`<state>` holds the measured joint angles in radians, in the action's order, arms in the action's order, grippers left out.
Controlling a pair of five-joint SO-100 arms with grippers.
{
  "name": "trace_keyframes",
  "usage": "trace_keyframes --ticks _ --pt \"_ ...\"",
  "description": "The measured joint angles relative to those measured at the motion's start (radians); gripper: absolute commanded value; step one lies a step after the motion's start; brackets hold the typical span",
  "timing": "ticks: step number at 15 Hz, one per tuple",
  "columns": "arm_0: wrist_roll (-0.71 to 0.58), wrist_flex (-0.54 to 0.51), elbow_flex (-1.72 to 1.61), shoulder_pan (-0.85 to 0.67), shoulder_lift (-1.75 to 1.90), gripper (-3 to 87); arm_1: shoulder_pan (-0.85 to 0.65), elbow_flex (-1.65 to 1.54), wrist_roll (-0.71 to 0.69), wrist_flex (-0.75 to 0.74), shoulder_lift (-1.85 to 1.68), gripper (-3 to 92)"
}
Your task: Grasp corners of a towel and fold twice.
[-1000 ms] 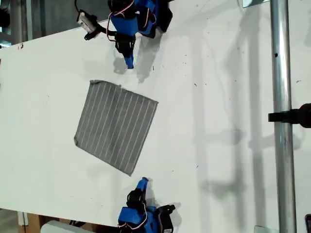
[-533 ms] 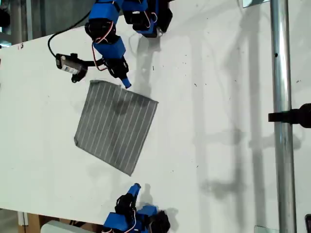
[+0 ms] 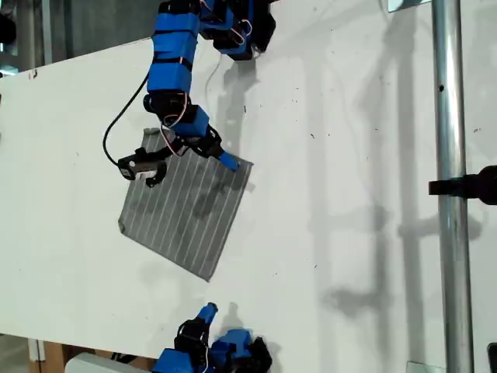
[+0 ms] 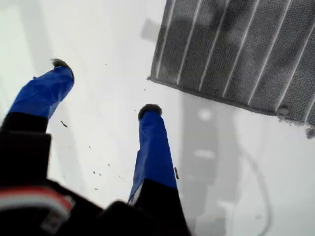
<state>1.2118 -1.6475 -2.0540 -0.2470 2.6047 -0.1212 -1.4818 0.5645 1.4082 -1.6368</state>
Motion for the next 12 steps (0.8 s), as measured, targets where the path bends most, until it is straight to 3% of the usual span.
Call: trace_keyframes --ticks 9,11,12 --pt "0.026 0.000 -0.011 -0.008 -0.064 -2.6 -0.117 0.002 -0.092 -0.189 0.486 29.8" --pt "0.031 0.000 -0.014 -0.008 -0.064 -2.6 -0.124 0.046 -0.092 -0.196 0.532 19.4" --pt "0.032 0.000 -0.015 -0.008 -0.064 -2.6 -0.124 0.074 -0.092 -0.195 0.555 0.2"
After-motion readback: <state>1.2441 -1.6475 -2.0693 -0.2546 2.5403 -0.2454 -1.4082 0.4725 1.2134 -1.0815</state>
